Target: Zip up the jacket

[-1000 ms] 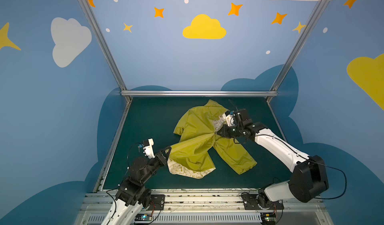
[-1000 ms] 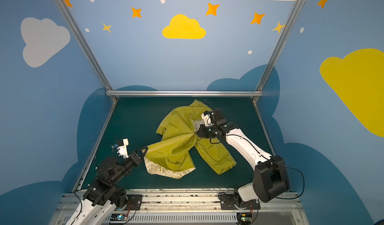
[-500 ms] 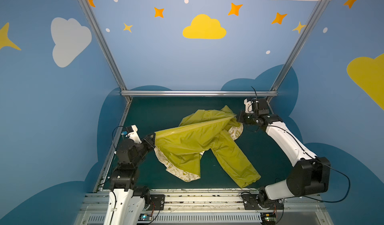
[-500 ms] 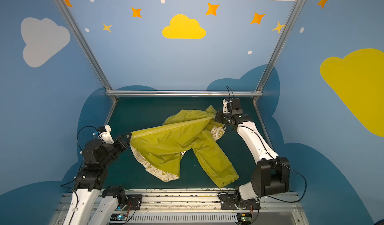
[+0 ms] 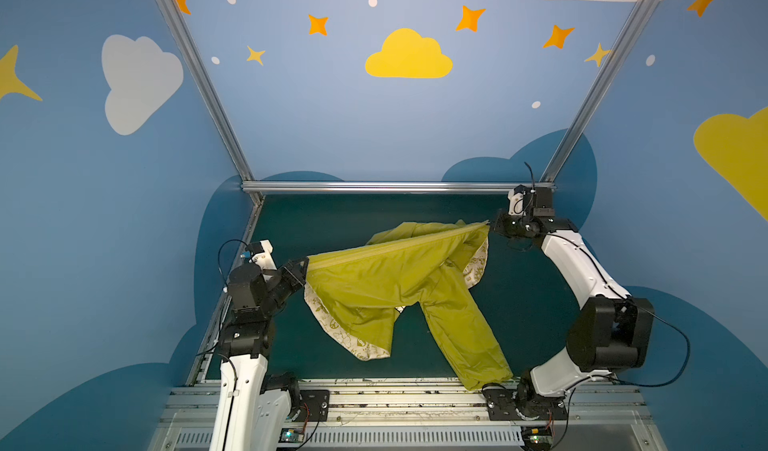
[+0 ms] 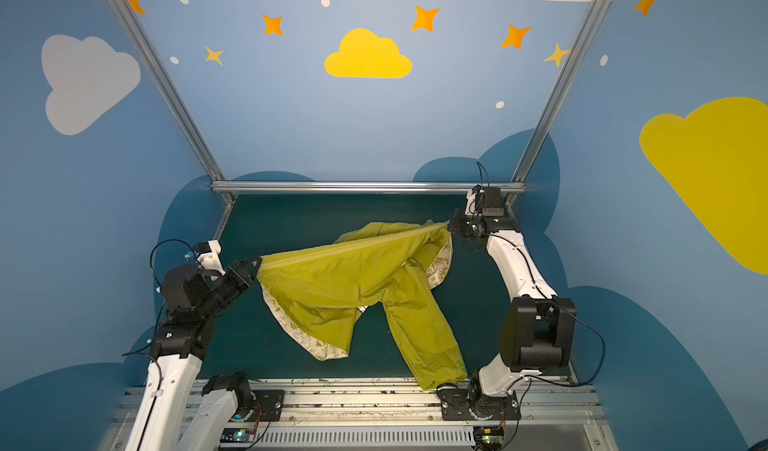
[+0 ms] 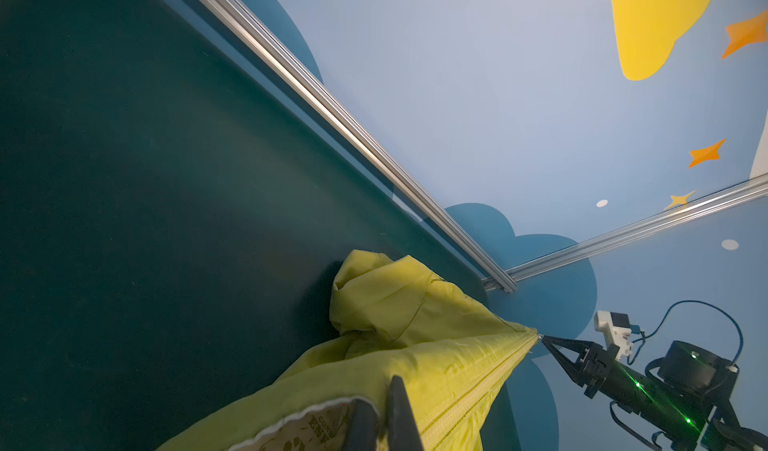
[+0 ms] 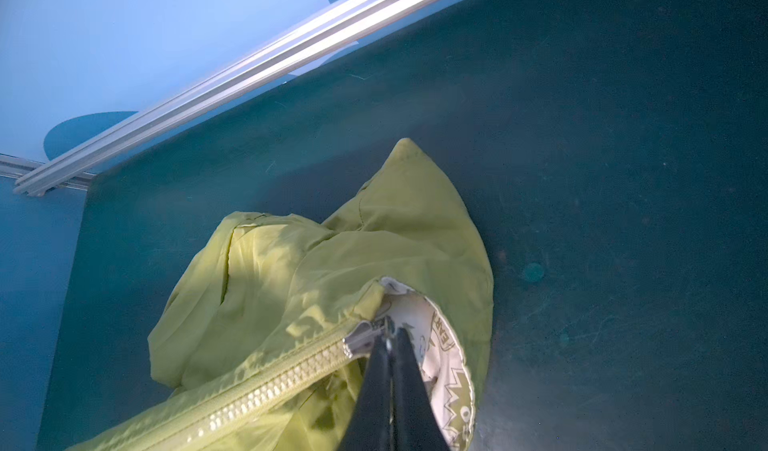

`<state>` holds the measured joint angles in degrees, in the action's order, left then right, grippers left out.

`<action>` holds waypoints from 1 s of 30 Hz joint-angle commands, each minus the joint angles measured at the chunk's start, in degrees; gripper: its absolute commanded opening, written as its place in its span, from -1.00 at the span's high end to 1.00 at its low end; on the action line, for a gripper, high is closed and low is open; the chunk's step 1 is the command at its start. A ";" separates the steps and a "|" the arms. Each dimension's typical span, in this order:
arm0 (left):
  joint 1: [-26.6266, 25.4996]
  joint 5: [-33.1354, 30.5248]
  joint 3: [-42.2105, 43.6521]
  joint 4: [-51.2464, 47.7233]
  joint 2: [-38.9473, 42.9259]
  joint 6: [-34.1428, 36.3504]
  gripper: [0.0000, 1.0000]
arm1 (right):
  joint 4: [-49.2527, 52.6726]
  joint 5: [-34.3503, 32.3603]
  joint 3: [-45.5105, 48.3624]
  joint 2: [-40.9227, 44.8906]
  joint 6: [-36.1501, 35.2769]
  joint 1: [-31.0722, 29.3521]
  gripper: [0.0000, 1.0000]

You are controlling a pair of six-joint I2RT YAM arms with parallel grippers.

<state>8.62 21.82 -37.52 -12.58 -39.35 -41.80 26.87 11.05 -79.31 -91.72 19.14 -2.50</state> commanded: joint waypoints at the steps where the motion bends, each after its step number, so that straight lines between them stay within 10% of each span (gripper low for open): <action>1: 1.48 -1.20 -0.99 9.21 -2.93 -1.03 0.94 | -5.15 -1.64 -4.22 -0.66 -1.91 3.29 1.00; 10: 0.78 4.60 -8.86 19.28 -12.40 -1.24 0.89 | -6.36 14.56 -23.67 -6.33 -2.36 0.51 1.00; 16: 0.34 2.75 -0.79 20.31 -9.52 -0.65 0.10 | -12.14 16.81 -7.92 -0.79 -3.59 -0.97 0.65; 19: 0.45 -1.82 1.66 17.35 -6.94 0.79 -0.96 | -12.34 15.86 2.04 4.36 -4.62 -1.13 0.10; 23: 0.03 -13.31 -1.89 7.68 -5.43 7.41 -0.99 | -8.77 7.18 12.44 15.07 -6.87 -0.79 -0.61; 30: -8.98 -47.86 6.74 11.81 -8.51 24.39 -0.99 | -34.82 -26.50 41.74 30.76 -16.72 0.91 -0.80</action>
<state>2.26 -9.08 -36.25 -2.85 -46.13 -28.80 8.27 1.83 -46.59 -61.39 9.98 -2.55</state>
